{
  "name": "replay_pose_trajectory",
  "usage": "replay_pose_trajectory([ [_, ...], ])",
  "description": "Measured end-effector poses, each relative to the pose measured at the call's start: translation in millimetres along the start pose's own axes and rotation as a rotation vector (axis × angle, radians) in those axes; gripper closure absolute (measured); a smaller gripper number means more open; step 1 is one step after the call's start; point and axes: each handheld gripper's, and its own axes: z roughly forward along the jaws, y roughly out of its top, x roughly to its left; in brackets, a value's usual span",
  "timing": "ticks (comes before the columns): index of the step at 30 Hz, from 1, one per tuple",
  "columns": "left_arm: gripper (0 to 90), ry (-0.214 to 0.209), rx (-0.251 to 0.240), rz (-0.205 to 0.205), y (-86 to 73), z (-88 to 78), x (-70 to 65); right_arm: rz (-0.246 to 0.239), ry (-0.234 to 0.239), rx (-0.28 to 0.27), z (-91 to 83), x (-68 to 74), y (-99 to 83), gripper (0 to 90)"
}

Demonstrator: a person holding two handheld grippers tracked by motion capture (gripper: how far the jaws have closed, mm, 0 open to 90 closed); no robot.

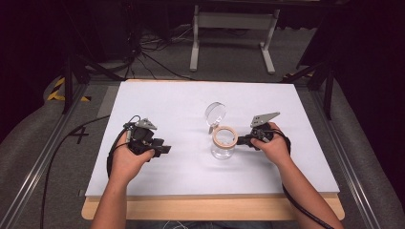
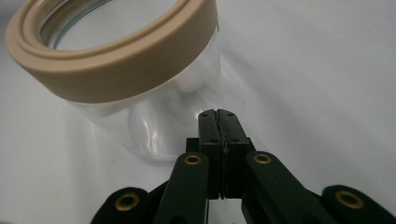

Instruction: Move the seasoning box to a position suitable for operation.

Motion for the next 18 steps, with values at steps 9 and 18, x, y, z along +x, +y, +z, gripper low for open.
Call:
replay_pose_trajectory([
  [9,58.2,-0.017,0.000,0.016,5.9,4.6,0.3,-0.027,0.018,0.027,1.1,13.0,0.2,90.0],
  [18,59.2,-0.032,0.002,0.017,8.2,8.2,1.7,-0.050,0.042,0.057,6.0,22.9,1.7,90.0],
])
